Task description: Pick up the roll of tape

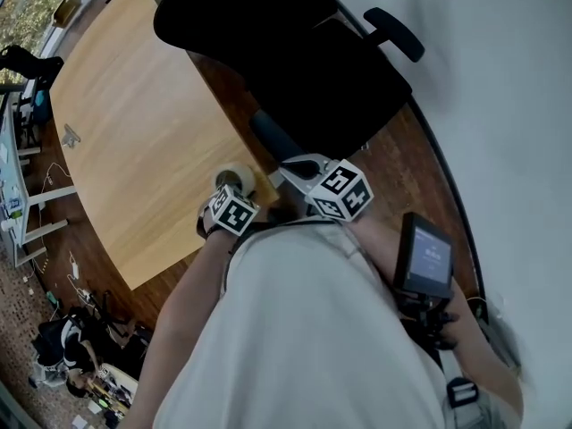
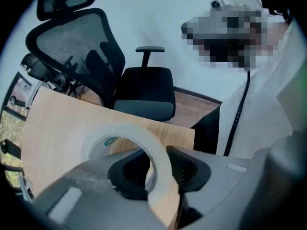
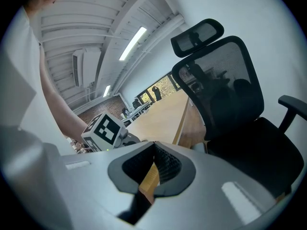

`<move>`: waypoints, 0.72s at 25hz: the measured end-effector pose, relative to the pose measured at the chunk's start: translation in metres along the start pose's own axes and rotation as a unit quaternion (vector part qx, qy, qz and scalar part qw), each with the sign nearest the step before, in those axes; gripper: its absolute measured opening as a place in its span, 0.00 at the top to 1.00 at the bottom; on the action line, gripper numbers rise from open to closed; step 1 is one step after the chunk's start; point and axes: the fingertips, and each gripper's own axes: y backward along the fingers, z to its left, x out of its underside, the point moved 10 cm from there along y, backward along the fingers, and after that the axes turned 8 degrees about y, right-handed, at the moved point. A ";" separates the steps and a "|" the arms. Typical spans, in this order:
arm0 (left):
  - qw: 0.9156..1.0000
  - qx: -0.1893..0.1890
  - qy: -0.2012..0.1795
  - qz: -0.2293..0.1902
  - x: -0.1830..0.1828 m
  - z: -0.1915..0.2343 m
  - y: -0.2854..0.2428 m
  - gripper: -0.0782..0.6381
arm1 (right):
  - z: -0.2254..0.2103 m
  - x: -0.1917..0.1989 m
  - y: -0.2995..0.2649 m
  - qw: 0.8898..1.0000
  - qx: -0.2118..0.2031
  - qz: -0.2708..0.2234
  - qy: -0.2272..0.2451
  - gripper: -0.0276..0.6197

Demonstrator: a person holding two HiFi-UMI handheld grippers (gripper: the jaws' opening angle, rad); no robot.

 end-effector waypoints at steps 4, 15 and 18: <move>0.997 0.007 0.051 -0.050 0.006 0.007 0.017 0.74 | 0.003 -0.005 -0.005 1.000 -0.013 0.005 0.008 0.95; 0.933 0.095 0.246 -0.245 0.035 0.021 0.056 0.74 | -0.002 -0.004 -0.022 0.998 -0.061 0.024 0.010 0.95; 0.905 0.102 0.275 -0.308 0.045 0.018 0.064 0.74 | -0.002 -0.007 -0.030 0.996 -0.080 0.031 0.026 0.95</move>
